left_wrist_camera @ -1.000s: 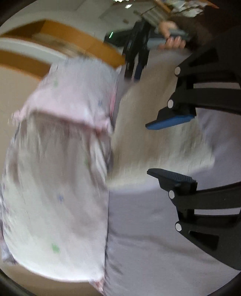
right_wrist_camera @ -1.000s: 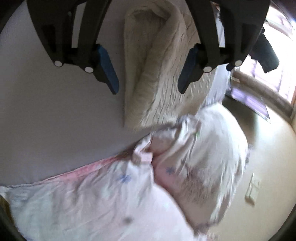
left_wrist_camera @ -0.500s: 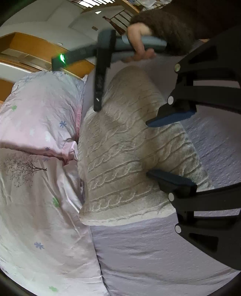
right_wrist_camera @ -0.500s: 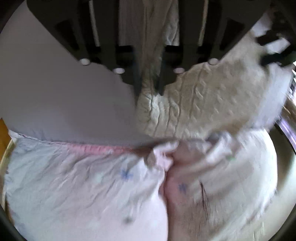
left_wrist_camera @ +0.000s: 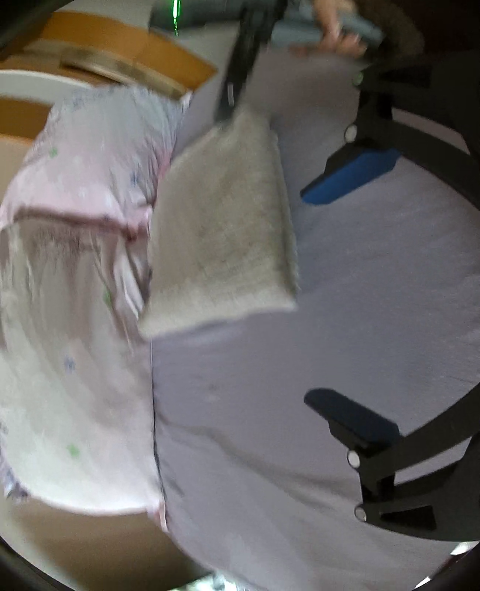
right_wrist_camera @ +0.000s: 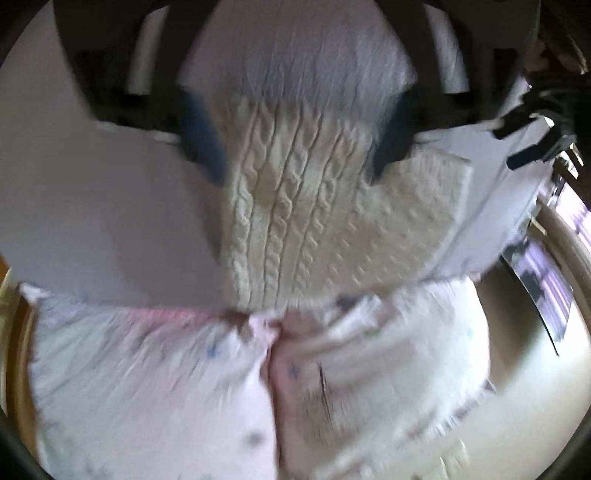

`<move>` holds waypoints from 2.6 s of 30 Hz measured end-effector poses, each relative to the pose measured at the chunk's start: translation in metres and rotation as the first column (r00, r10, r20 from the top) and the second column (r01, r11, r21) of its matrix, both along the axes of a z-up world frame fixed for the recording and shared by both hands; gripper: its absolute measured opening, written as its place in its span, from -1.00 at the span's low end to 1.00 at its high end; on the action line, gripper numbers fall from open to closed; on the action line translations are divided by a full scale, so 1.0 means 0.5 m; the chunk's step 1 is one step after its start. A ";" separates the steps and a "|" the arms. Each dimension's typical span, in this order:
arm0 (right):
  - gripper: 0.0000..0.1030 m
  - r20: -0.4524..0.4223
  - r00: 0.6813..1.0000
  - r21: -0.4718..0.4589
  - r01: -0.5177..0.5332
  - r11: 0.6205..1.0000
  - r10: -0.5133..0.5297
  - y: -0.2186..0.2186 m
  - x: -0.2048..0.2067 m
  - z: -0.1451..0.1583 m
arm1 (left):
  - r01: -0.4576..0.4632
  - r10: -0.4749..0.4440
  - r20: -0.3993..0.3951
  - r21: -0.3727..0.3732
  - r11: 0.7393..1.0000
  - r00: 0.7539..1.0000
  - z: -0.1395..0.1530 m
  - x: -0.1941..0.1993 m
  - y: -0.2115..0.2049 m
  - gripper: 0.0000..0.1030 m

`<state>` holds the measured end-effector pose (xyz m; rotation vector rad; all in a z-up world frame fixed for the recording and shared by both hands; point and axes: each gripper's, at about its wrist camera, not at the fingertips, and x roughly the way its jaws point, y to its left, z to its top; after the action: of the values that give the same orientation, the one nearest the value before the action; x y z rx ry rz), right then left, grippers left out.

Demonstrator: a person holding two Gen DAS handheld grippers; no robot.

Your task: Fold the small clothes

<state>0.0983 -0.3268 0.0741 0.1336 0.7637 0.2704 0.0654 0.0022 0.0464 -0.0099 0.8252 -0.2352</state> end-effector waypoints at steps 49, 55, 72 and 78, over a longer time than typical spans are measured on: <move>0.96 -0.160 0.977 -0.243 0.101 0.965 -0.143 0.112 -0.023 -0.151 | -0.050 0.066 -0.099 0.155 0.987 0.993 -0.090 0.031 -0.069 0.97; 0.96 -0.160 0.977 -0.242 0.102 0.965 -0.143 0.112 -0.023 -0.151 | -0.051 0.067 -0.099 0.155 0.987 0.993 -0.090 0.031 -0.069 0.97; 0.96 -0.159 0.976 -0.242 0.104 0.965 -0.145 0.113 -0.022 -0.152 | -0.052 0.067 -0.099 0.155 0.987 0.993 -0.090 0.032 -0.069 0.97; 0.96 -0.159 0.976 -0.242 0.105 0.965 -0.146 0.113 -0.021 -0.152 | -0.052 0.068 -0.099 0.155 0.987 0.993 -0.090 0.032 -0.069 0.97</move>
<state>0.0875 -0.2704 -0.0020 -0.0167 0.9527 0.0465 0.0813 -0.0325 0.0015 0.0970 0.9437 -0.1153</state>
